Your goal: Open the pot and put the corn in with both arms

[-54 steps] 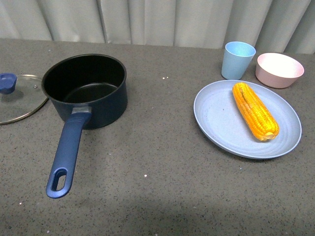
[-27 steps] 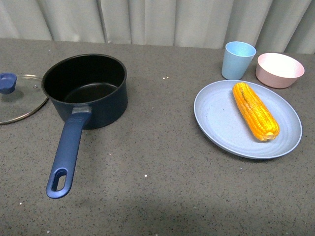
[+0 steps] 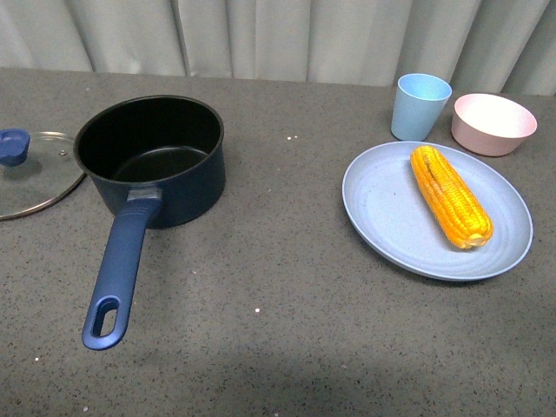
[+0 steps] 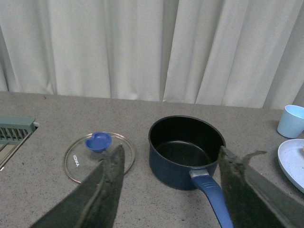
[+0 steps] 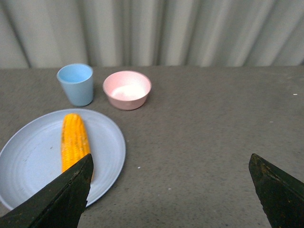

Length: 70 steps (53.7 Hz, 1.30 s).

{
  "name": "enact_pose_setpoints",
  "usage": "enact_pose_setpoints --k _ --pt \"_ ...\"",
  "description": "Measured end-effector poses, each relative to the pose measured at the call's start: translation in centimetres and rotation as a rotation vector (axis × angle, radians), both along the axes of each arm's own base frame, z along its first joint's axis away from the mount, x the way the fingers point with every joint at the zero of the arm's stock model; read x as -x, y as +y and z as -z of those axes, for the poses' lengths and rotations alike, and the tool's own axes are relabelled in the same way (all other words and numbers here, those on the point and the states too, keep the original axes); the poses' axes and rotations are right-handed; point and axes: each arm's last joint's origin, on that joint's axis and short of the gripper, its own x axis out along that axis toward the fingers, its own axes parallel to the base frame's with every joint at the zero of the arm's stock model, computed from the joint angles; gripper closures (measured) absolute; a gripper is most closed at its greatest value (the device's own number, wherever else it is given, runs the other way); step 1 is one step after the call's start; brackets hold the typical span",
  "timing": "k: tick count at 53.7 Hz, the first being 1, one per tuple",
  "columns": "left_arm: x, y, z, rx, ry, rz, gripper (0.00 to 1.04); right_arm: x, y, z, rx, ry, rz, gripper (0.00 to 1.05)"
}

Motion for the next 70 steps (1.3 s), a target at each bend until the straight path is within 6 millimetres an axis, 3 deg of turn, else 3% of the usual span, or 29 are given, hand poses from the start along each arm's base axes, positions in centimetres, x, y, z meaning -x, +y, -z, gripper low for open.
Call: enact_pose_setpoints --k 13,24,37,54,70 --pt "0.0 0.0 0.0 -0.001 0.0 0.0 0.05 -6.7 0.1 0.4 -0.086 0.208 -0.107 0.09" --pt "0.0 0.0 0.0 -0.003 0.0 0.0 0.06 -13.1 1.4 2.1 -0.189 0.407 -0.172 0.09" --pt "0.0 0.0 0.0 -0.002 0.0 0.0 0.06 -18.4 2.6 5.8 -0.191 0.639 -0.269 0.09" --pt "0.0 0.0 0.0 -0.003 0.0 0.0 0.06 -22.3 3.8 9.8 -0.173 0.779 -0.329 0.09" --pt "0.0 0.0 0.0 -0.003 0.001 0.0 0.06 -23.6 4.5 10.6 -0.192 0.795 -0.337 0.09"
